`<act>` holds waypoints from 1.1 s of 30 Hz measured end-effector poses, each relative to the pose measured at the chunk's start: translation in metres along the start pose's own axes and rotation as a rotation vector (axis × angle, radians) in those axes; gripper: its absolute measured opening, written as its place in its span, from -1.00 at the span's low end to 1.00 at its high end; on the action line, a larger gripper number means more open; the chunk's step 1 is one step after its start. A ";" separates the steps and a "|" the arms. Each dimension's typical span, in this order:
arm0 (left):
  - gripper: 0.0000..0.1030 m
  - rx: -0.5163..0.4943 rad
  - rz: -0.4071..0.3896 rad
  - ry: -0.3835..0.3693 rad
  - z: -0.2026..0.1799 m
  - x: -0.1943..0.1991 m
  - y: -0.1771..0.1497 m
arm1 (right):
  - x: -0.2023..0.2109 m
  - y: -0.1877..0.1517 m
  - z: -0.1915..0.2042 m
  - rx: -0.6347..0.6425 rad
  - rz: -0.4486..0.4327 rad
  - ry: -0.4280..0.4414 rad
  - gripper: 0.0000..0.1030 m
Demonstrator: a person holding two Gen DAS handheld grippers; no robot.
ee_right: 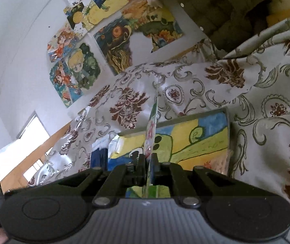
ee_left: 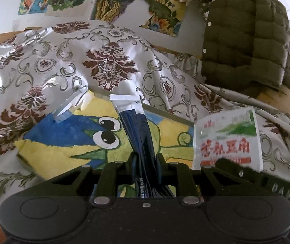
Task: Organize snacks
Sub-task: 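Carry the spicy-bean pouch to the tray with the right tool while the left tool carries the dark blue packet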
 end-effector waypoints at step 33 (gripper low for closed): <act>-0.14 0.051 0.110 0.031 0.003 -0.046 -0.020 | -0.017 -0.024 0.015 0.335 0.050 -0.239 0.28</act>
Point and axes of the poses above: each gripper's, at about its wrist camera, not at the fingertips, and x roughly against the way its jaws point, z to its left, y to its top, the point moved 1 cm from there along -x, roughly the way its jaws point, and after that the axes turned 8 degrees about -x, right-handed, at the moved point
